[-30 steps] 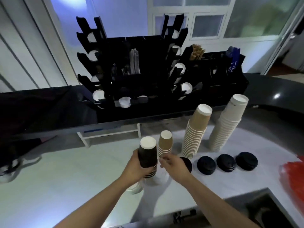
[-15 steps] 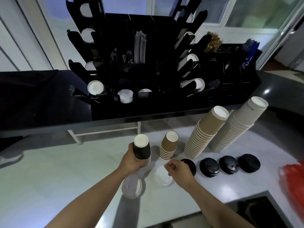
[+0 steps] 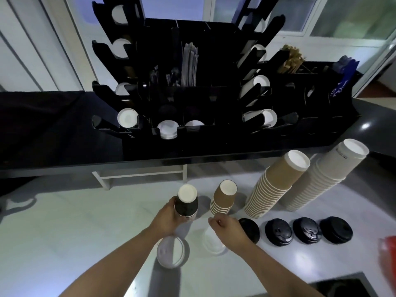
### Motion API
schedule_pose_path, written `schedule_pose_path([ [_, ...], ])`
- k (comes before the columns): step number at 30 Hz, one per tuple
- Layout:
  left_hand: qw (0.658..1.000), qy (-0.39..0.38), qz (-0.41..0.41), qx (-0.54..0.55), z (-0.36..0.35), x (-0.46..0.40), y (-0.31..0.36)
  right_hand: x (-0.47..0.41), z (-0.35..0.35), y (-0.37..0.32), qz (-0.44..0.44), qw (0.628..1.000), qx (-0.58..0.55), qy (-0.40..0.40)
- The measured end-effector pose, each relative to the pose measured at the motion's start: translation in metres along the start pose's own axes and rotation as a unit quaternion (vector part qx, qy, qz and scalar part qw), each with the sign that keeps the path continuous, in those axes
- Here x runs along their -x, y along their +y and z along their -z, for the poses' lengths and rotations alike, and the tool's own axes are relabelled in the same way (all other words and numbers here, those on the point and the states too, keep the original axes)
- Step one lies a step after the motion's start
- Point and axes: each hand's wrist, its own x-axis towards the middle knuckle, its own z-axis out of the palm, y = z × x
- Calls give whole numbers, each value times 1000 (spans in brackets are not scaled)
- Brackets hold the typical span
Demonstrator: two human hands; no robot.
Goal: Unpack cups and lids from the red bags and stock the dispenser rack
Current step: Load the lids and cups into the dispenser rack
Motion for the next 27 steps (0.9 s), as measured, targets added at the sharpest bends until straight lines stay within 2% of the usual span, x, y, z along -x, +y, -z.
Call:
schedule_pose_path([
  [3, 999, 1, 37, 6, 12, 11, -9, -9, -2, -11, 24, 999, 3, -27],
  [5, 989, -11, 86, 120, 20, 20, -8, -14, -3, -19, 44, 999, -3, -29],
  [7, 963, -48, 128, 230, 25, 29, -1, -20, -3, -27, 57, 998, -6, -39],
  [10, 955, -42, 146, 253, 29, 40, 8, -27, -3, -35, 60, 997, -8, -57],
  [13, 966, -35, 150, 206, 27, 49, 7, -33, -3, -38, 78, 994, 1, -81],
  [18, 974, -102, 164, 114, 11, 69, 0, -36, -2, -27, 134, 985, 42, -96],
  [23, 984, -39, 168, 49, -13, 95, -14, -31, -3, -8, 180, 971, 104, -118],
  [27, 984, -29, 142, -100, -29, 111, -25, -28, -12, -4, 210, 957, 139, -143],
])
